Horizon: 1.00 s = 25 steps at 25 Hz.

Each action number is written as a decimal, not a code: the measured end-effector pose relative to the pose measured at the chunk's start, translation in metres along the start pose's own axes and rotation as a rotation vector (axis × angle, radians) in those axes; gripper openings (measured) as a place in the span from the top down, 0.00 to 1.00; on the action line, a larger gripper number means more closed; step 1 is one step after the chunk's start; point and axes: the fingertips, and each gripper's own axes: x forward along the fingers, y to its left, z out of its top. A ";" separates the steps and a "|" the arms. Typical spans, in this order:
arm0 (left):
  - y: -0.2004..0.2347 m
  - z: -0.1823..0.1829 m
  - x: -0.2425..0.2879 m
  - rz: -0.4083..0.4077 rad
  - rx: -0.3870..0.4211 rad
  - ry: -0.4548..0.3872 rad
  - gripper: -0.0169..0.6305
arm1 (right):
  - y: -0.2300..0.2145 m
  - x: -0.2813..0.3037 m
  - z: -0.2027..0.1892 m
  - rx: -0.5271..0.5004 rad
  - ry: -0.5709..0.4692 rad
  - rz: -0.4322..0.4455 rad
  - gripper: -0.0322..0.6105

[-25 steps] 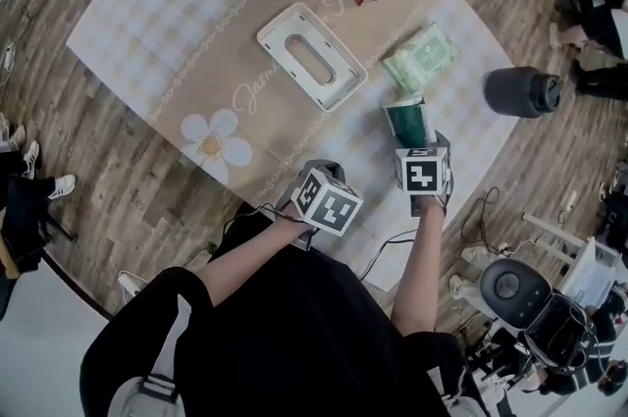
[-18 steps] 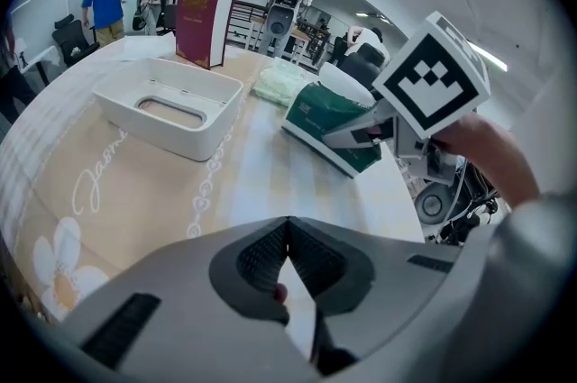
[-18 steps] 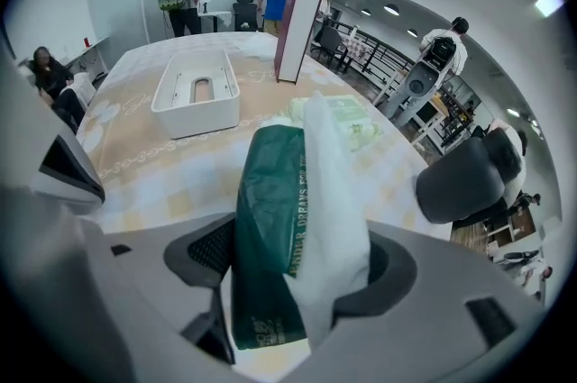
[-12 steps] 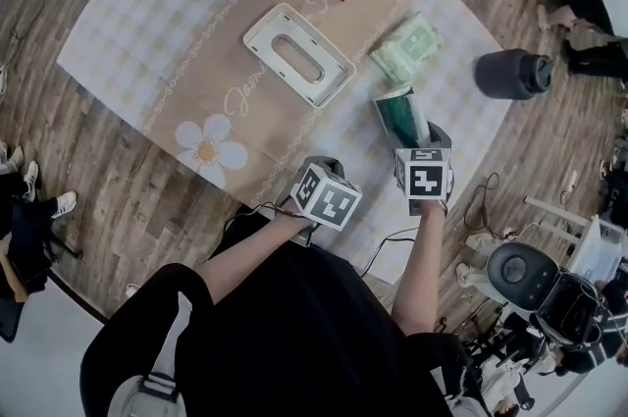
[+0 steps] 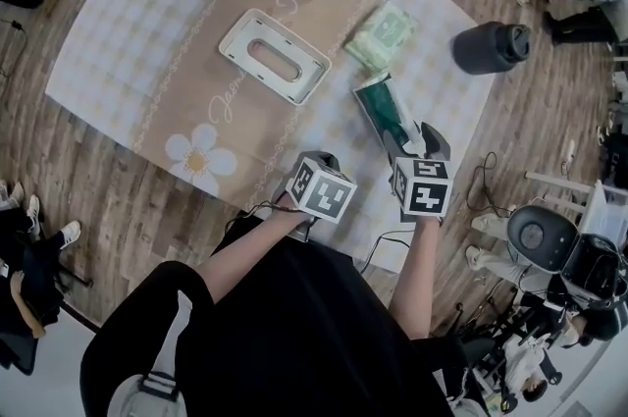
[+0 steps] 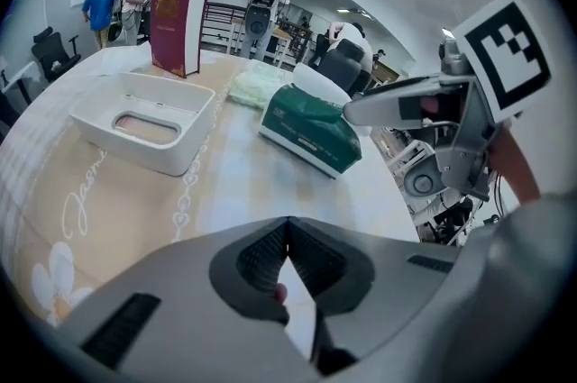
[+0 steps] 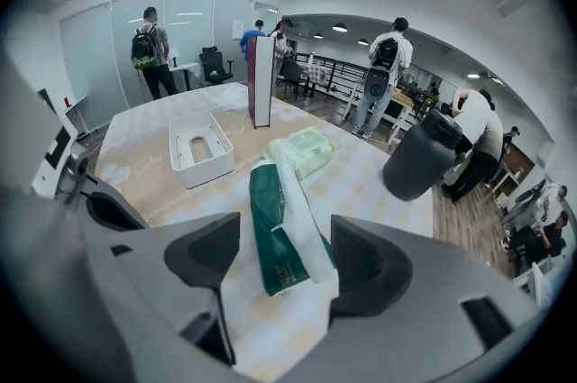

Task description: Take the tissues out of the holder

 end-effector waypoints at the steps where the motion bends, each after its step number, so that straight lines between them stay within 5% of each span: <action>1: -0.001 0.001 0.000 -0.002 0.006 0.001 0.96 | 0.000 -0.003 -0.002 0.009 -0.002 -0.002 0.45; 11: -0.011 -0.001 0.003 -0.023 0.072 0.014 0.96 | 0.010 -0.015 -0.037 0.086 0.049 0.001 0.47; 25: -0.015 -0.004 -0.007 -0.059 0.118 0.021 0.96 | 0.051 -0.034 -0.065 0.201 0.043 0.021 0.84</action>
